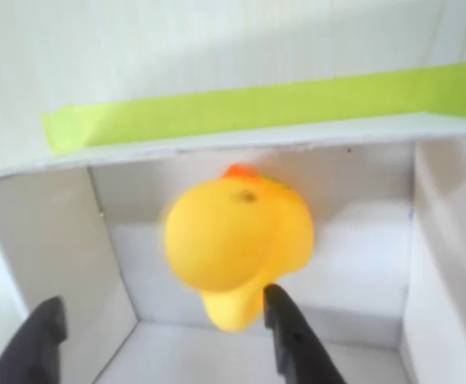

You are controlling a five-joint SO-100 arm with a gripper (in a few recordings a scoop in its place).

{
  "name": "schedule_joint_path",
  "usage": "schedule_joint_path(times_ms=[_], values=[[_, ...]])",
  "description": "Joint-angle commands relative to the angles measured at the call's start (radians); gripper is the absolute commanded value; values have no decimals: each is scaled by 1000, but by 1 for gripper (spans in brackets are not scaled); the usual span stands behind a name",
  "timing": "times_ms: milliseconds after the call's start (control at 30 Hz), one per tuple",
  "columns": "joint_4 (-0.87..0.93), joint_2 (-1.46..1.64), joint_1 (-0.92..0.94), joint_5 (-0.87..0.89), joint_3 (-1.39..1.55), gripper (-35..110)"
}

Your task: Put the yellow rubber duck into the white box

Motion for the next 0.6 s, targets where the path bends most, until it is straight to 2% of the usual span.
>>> schedule_joint_path(times_ms=[0,100,233,300,500,567], values=[[72,209,-41,17,-92,36],[153,413,-94,127,-100,24],[167,749,-244,416,-52,3],[57,977,-365,445,155,0],[-540,1680,-825,488,1173,0],[-640,1864,-928,512,1465,0]])
